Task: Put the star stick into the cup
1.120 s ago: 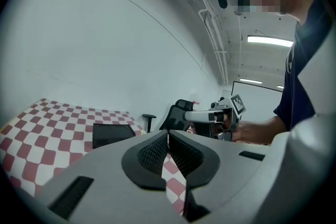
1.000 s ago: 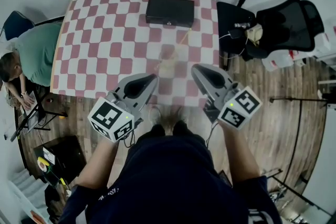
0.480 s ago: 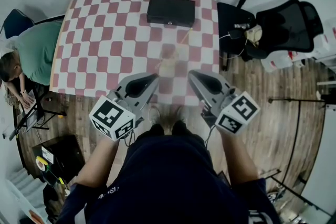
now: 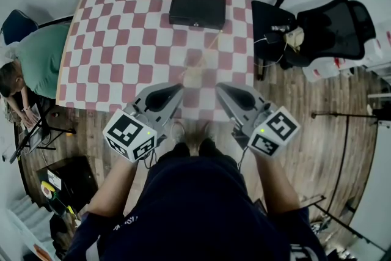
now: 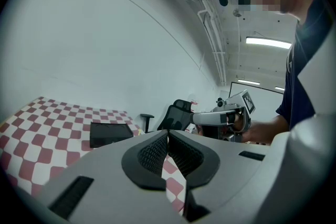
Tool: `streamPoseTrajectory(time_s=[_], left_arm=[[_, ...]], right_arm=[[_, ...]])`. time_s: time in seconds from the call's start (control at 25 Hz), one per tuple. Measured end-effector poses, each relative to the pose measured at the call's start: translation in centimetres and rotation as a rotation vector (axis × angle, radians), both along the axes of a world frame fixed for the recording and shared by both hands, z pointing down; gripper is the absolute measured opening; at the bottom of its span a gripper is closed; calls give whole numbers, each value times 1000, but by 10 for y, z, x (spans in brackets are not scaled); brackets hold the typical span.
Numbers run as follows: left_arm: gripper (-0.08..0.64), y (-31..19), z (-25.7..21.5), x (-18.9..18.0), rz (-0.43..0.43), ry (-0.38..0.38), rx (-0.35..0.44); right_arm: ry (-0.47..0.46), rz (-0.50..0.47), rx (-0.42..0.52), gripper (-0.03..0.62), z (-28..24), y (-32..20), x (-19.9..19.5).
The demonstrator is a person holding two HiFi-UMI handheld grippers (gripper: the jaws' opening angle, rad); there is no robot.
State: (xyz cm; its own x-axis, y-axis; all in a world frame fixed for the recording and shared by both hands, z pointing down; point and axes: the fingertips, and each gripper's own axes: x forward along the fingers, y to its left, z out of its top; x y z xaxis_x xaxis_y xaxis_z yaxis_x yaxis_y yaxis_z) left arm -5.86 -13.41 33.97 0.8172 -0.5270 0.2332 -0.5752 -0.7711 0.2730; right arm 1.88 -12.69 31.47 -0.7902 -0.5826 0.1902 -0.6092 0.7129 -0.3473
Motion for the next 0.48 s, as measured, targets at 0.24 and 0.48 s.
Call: streamPoseTrajectory(time_s=[0.24, 0.48], left_arm=[[37, -2, 4, 2, -1, -1, -7], [37, -6, 4, 4, -4, -1, -6]], right_arm=[[5, -6, -8, 16, 5, -2, 1], [8, -15, -17, 15, 7, -6, 3]])
